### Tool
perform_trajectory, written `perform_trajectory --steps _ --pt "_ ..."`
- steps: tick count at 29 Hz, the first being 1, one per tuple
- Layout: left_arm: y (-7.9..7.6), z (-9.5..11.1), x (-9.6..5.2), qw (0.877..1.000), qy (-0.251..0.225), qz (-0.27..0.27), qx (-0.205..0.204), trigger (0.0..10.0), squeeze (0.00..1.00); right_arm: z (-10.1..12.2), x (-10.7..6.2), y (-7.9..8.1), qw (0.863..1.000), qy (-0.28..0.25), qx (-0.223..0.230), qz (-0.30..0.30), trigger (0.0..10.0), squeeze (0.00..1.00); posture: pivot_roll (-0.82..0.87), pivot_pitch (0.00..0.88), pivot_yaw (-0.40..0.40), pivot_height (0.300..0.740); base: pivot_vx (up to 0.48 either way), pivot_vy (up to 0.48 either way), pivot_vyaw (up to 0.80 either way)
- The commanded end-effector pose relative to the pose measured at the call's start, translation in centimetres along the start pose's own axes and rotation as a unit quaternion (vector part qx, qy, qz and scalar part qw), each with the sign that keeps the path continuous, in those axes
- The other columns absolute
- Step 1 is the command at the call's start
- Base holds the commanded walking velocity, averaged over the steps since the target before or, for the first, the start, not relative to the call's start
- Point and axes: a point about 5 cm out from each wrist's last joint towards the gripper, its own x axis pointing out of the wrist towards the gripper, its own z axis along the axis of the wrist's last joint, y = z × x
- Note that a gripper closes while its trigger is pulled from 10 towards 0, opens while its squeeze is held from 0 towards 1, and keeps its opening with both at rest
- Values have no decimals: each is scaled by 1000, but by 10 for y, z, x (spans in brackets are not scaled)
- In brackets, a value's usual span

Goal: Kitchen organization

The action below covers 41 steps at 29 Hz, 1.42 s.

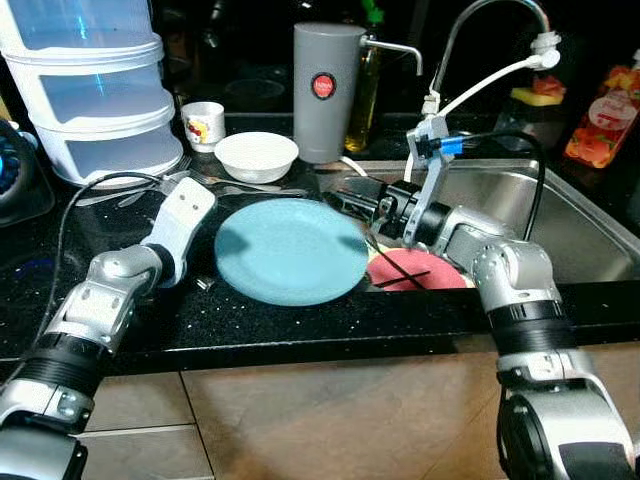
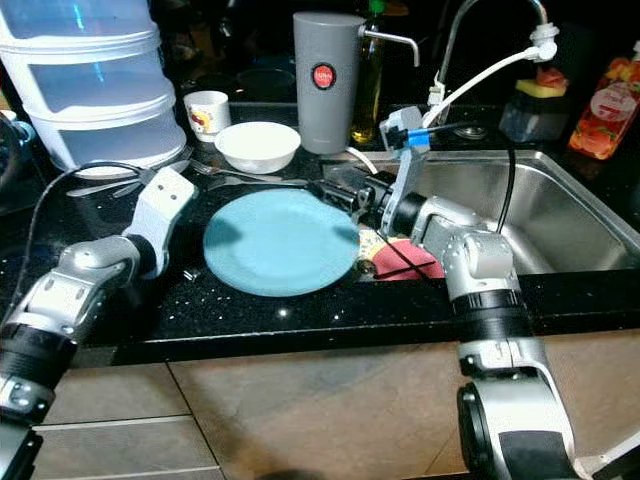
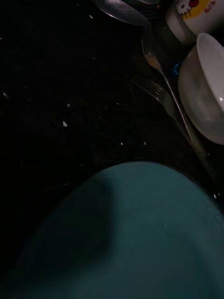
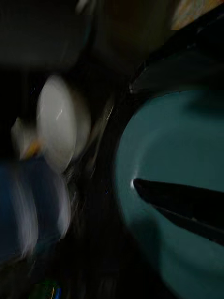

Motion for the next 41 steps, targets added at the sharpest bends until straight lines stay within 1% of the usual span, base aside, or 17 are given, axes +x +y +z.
perform_trajectory --steps 1,9,10,11,12,14,15,18,21,22,24,25,28,30,35,38,41 --pt "-10 -18 4 1000 18 -15 -6 10000 0 -17 0 -8 997 54 -25 -42 10000 1000 116 103 -35 740 0 0 0" --pt "-6 -20 4 1000 9 0 -10 10000 0 -24 1 -12 994 50 -34 -91 10000 1000 116 102 -35 740 0 0 0" --pt "6 -12 3 998 -13 49 -25 10000 0 -18 2 -16 994 22 -19 -108 10000 0 116 102 -35 740 0 0 0" --pt "6 -12 3 998 -13 49 -25 10000 0 -18 2 -16 994 22 -19 -108 10000 0 116 102 -35 740 0 0 0" --pt "22 -4 1 992 -34 117 -35 10000 0 -11 2 -18 993 -3 -2 -114 10000 0 114 93 -35 740 0 0 0" --pt "22 -4 1 992 -34 117 -35 10000 0 -11 2 -18 993 -3 -2 -114 10000 0 114 93 -35 740 0 0 0" --pt "39 5 -2 980 -54 187 -28 10000 0 -4 3 -18 994 -23 15 -109 10000 0 114 93 -35 740 0 0 0" --pt "45 17 -2 969 -97 221 -45 10000 0 2 3 -17 993 -40 29 -105 10000 0 114 93 -35 740 0 0 0" --pt "40 21 2 970 -120 202 -61 10000 0 2 3 -18 993 -41 27 -106 10000 0 109 82 -31 740 0 0 0" --pt "21 28 12 971 -161 129 -120 10000 0 2 2 -19 992 -43 23 -115 10000 0 109 80 -33 740 0 0 0" --pt "13 29 16 970 -174 98 -142 10000 0 2 1 -20 992 -44 22 -118 10000 0 109 80 -33 740 0 0 0" --pt "-7 24 24 973 -166 34 -159 10000 0 0 2 -20 992 -43 18 -121 10000 0 109 80 -33 740 0 0 0" --pt "-19 14 29 979 -133 -1 -157 10000 0 -1 2 -20 992 -42 14 -121 10000 0 109 80 -33 740 0 0 0" --pt "-35 -6 32 994 -61 -50 -74 10000 0 -1 1 -20 992 -43 13 -120 10000 0 109 80 -33 740 0 0 0" --pt "-40 -22 31 997 -7 -79 -26 10000 0 2 -1 -24 991 -46 12 -126 10000 0 102 86 -22 740 0 0 0" --pt "-30 -44 23 995 70 -69 27 10000 0 8 -6 -31 988 -51 8 -143 10000 0 105 89 -28 740 0 0 0" --pt "-27 -50 20 994 83 -66 28 10000 0 12 -10 -40 983 -54 8 -177 10000 0 104 90 -31 740 0 0 0"
